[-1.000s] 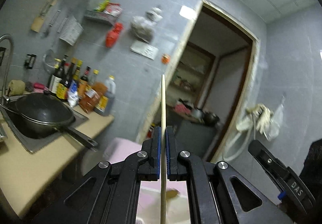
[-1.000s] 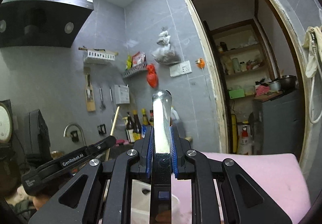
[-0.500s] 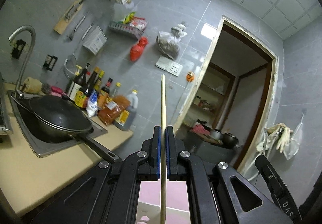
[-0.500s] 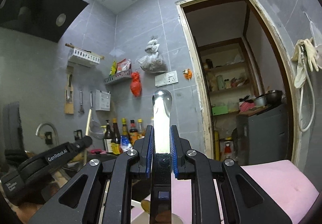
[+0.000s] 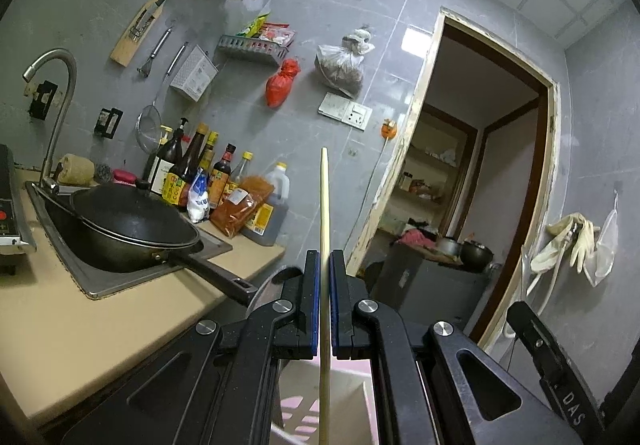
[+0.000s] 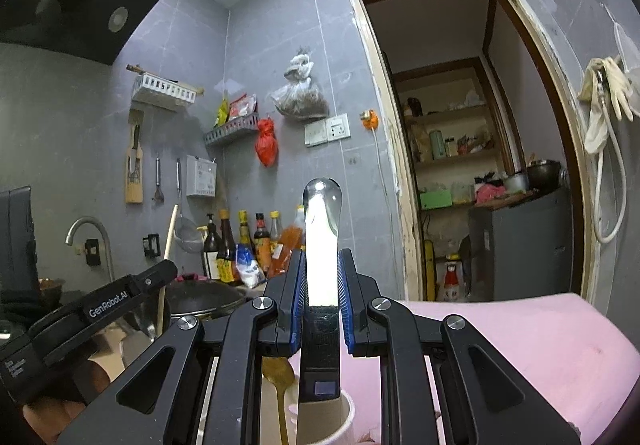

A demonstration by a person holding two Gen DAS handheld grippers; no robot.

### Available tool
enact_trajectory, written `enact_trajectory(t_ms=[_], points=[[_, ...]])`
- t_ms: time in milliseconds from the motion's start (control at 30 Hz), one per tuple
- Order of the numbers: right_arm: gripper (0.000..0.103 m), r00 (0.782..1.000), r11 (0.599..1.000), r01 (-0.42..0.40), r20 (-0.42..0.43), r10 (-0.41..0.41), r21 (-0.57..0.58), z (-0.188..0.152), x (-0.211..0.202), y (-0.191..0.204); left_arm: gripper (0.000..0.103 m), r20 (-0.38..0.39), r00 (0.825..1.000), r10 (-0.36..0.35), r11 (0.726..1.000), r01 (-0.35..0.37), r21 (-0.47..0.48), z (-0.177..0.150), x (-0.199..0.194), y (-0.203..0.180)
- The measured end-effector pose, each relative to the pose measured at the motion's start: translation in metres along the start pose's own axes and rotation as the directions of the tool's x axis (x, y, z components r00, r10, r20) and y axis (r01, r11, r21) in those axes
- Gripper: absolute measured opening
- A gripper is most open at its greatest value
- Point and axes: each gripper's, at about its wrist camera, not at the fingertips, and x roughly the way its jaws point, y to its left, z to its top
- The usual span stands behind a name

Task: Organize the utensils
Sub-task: 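Lift the knife and chopstick with both tools and carry them over the caddy, then open both tools to drop the knife and chopstick into the caddy, withdraw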

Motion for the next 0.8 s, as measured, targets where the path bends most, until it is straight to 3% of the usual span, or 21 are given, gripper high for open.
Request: enact_trajectory(t_ms=[800], points=[[0.015,1.000,1.000,-0.024,-0.007,0.024,-0.005,-0.003,-0.007,0.005,0.003,-0.055,0.998,-0.016,0.996,0.021,0.083,-0.013,0.000,-0.012]])
